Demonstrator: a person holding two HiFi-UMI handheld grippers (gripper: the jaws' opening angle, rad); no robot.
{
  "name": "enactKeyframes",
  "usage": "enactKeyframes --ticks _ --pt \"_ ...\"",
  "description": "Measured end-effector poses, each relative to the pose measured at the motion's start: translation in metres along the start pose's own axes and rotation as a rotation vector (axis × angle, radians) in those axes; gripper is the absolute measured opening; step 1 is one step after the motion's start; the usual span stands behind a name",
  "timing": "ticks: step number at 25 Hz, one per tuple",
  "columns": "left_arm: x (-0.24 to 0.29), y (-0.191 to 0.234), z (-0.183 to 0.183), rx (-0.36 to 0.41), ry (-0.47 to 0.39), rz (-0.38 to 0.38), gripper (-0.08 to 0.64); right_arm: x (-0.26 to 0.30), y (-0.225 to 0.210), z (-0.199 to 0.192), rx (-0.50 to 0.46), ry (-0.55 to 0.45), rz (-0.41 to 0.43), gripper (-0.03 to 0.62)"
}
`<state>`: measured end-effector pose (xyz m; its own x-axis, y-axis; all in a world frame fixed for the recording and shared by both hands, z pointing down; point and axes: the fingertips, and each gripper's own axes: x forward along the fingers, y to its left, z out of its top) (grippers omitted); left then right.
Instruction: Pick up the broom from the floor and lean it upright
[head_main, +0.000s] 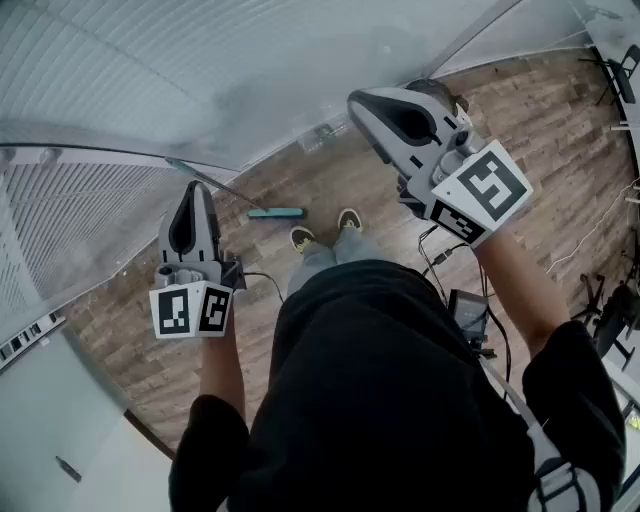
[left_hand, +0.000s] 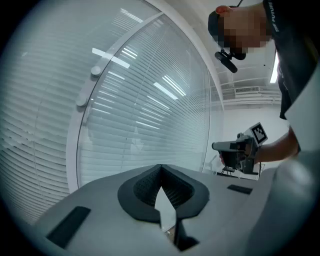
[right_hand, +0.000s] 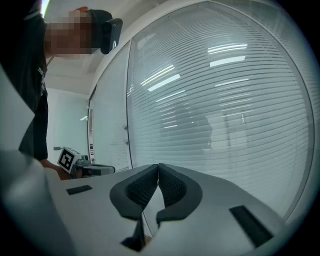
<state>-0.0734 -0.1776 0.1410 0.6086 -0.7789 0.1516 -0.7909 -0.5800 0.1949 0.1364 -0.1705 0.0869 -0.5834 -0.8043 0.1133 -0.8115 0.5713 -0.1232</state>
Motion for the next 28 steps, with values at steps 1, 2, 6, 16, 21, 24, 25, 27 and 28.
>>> enactKeyframes --ticks 1,2,6,16,21,24,25,27,28 --pt "0.001 -0.006 0.009 -0.006 -0.014 -0.004 0.023 -0.006 -0.001 0.002 0.014 -0.014 -0.020 0.020" --pt "0.001 -0.012 0.016 -0.010 -0.027 -0.008 0.023 -0.012 -0.001 0.003 0.029 -0.027 -0.040 0.020" --pt "0.005 -0.026 0.031 -0.022 -0.053 -0.032 0.023 -0.021 0.001 0.000 0.066 -0.054 -0.103 0.020" --pt "0.016 -0.043 0.045 -0.003 -0.066 -0.049 0.023 -0.026 -0.007 0.014 0.074 -0.089 -0.087 0.020" --pt "0.016 -0.035 0.050 -0.027 -0.083 -0.051 0.022 -0.016 -0.004 0.020 0.056 -0.098 -0.077 0.020" --pt "0.018 -0.034 0.052 -0.022 -0.083 -0.052 0.023 -0.015 -0.006 0.022 0.062 -0.103 -0.079 0.020" --pt "0.019 -0.034 0.052 -0.021 -0.083 -0.051 0.022 -0.015 -0.007 0.023 0.062 -0.103 -0.078 0.020" --pt "0.020 -0.035 0.052 -0.021 -0.085 -0.049 0.022 -0.015 -0.009 0.023 0.062 -0.103 -0.076 0.020" --pt "0.021 -0.035 0.052 -0.020 -0.085 -0.049 0.022 -0.015 -0.010 0.023 0.062 -0.103 -0.075 0.020"
